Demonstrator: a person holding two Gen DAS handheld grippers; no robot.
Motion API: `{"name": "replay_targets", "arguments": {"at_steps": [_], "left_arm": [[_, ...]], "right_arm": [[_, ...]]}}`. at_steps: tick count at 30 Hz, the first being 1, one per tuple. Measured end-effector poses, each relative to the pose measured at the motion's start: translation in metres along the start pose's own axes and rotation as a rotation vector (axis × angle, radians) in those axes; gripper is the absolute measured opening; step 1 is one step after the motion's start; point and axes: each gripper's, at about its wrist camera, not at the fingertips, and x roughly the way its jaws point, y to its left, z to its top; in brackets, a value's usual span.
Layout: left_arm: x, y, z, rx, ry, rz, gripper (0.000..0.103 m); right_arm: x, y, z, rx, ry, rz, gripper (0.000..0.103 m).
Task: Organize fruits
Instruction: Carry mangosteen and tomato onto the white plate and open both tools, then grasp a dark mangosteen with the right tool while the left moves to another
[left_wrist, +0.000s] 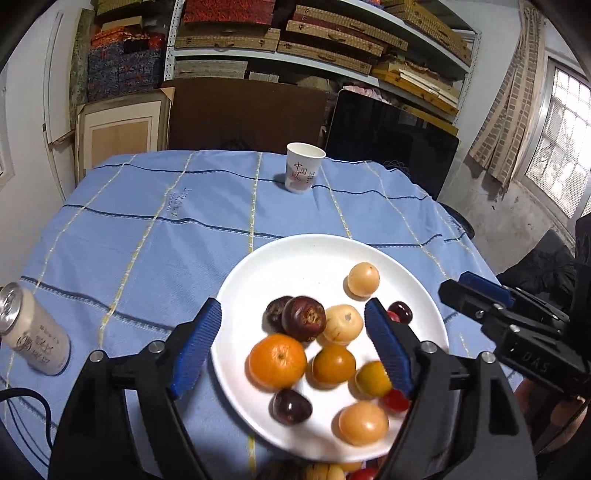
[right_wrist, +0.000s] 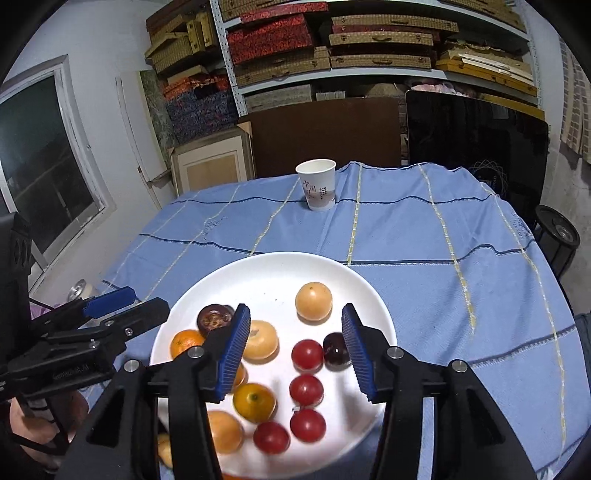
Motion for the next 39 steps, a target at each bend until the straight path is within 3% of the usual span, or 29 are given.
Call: {"name": "replay_targets", "arguments": {"at_steps": [5,11,17,32,35,39], "left_arm": [[-0.037,-0.001,-0.043,0.053,0.003,0.006,0.087],[-0.06,0.004,-0.117,0.12,0.041,0.027,0.089],[-0.056,0.024,-0.148,0.044,0.08,0.01,0.089],[-0.046,0.032,-0.154,0.007,0.103,0.025,0.09],[-0.046,0.032,-0.154,0.007,0.103,0.025,0.09],[-0.047,0.033,-0.154,0.001,0.101,0.022,0.09]], "right_arm": [[-0.036,0.007,-0.03,-0.008,0.012,0.025,0.06],[-0.065,0.033,-0.108,-0.093,0.073,0.045,0.061],[-0.058,0.057,-0.161,-0.123,0.143,0.042,0.061],[-0.03,0.078,-0.164,-0.131,0.22,0.016,0.062],[-0.026,0.075,-0.164,-0.114,0.233,0.02,0.041],[-0.034,0.07,-0.166,-0.094,0.207,0.035,0.041]]}}
